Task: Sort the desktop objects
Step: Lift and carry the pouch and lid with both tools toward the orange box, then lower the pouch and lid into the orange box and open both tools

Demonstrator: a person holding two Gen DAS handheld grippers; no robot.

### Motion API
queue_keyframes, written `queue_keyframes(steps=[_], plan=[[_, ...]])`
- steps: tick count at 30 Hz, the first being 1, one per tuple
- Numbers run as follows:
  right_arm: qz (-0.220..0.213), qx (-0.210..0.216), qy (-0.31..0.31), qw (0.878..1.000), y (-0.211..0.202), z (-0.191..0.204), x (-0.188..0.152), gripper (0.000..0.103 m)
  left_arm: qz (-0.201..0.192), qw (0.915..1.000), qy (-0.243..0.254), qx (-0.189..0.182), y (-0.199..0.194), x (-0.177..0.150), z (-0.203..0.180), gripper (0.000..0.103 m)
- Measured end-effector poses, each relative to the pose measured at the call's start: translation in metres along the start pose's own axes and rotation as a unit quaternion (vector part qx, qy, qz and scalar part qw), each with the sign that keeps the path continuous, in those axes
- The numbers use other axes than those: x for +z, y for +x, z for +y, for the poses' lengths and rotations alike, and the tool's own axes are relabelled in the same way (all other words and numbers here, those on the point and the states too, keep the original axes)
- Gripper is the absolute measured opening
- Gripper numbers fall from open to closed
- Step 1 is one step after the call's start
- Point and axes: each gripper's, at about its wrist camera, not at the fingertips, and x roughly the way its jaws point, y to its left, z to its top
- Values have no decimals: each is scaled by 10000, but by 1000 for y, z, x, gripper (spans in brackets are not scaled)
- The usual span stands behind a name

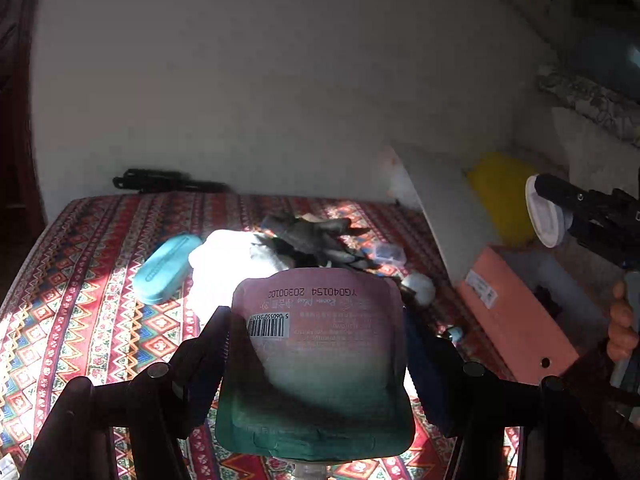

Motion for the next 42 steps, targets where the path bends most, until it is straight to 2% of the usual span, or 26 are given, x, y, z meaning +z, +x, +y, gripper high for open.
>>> queue_keyframes(steps=[6, 12, 17, 23, 29, 35, 36, 37, 38, 39, 42], plan=[[-444, -444, 183, 9979, -57, -35, 10, 59, 127, 9990, 281, -320, 15, 9, -70, 69], [-702, -851, 459, 9928, -100, -84, 15, 59, 151, 9946, 605, -830, 39, 22, -150, 69], [-893, -1232, 847, 9847, -132, -145, 17, 59, 303, 9873, 850, -1304, 76, 28, -210, 69], [-1075, -1855, 1338, 9675, -166, -224, 11, 59, 640, 9759, 1027, -1818, 135, 26, -278, 69], [-984, -2254, 1850, 9515, -175, -293, -4, 59, 983, 9643, 1038, -2229, 191, 19, -334, 69], [-831, -2460, 2161, 9412, -162, -329, -12, 60, 1344, 9562, 940, -2423, 236, 8, -369, 70], [-849, -2527, 2215, 9380, -161, -332, -12, 70, 1380, 9561, 873, -2435, 241, 8, -372, 72], [-884, -2611, 2248, 9346, -161, -334, -12, 87, 1406, 9560, 776, -2456, 245, 7, -373, 76], [-924, -2700, 2274, 9310, -161, -335, -12, 92, 1432, 9558, 678, -2478, 248, 7, -374, 87], [-957, -2746, 2275, 9293, -162, -335, -12, 94, 1437, 9557, 609, -2495, 250, 7, -375, 93], [-985, -2753, 2278, 9288, -163, -339, -12, 94, 1353, 9569, 553, -2510, 249, 6, -374, 96]])
